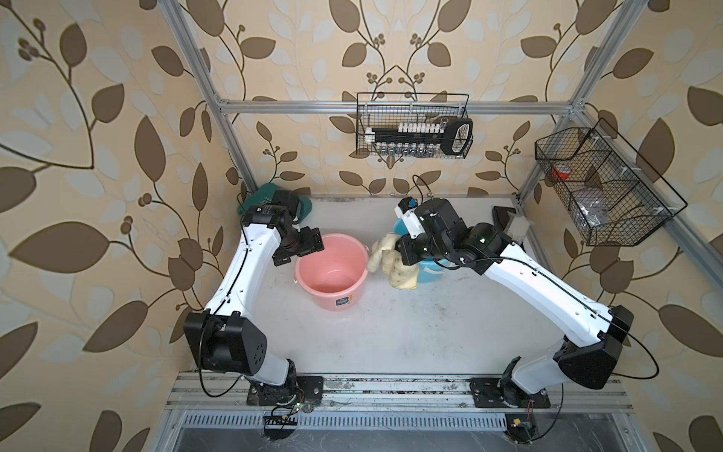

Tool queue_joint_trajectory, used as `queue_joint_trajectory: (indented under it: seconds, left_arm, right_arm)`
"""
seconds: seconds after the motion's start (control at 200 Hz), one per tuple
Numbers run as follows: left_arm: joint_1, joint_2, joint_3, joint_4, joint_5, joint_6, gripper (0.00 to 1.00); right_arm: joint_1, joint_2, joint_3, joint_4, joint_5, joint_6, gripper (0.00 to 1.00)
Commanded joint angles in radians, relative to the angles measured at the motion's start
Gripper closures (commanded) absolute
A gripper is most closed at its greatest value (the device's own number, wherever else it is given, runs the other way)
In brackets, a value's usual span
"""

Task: Wipe the inside of the bucket with a cloth
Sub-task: Pick up the bucket from the center of the board.

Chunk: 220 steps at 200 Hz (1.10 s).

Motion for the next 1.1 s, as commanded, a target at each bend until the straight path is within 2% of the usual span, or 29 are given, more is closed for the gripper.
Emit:
queue_joint_trajectory:
  seconds: [0.0,0.125,0.375,0.48,0.63,0.76,0.855,0.975,1.095]
  left_arm:
    - [0.012,0.035,0.037,0.024,-0.018,0.053,0.05]
    - [0.012,0.075,0.048,0.012,-0.014,0.074,0.09]
    - [0.012,0.098,0.029,0.034,0.003,0.106,0.3]
    - [0.012,0.117,0.048,0.023,0.013,0.108,0.35]
    - [0.012,0.13,0.055,0.018,0.036,0.104,0.47]
    - [0.011,0.126,0.038,0.026,0.042,0.1,0.54]
    - [0.012,0.124,0.028,0.033,0.068,0.103,0.62]
    - [0.011,0.124,0.025,0.037,0.09,0.1,0.7]
    - [0.01,0.126,0.024,0.045,0.118,0.091,0.76]
  right_arm:
    - [0.004,0.031,0.037,0.03,-0.005,0.02,1.0]
    - [0.003,0.055,0.041,0.028,0.003,0.025,1.0]
    - [0.003,0.081,0.045,0.031,0.01,0.031,1.0]
    - [0.001,0.096,0.045,0.026,0.027,0.029,1.0]
    - [-0.006,0.137,0.054,0.004,0.059,0.017,1.0]
    - [-0.036,0.164,0.048,0.003,0.038,0.022,1.0]
    - [-0.063,0.162,0.019,0.033,0.004,0.04,1.0]
    - [-0.069,0.167,0.011,0.033,0.013,0.044,1.0]
    - [-0.119,0.167,0.003,0.016,0.014,0.047,1.0]
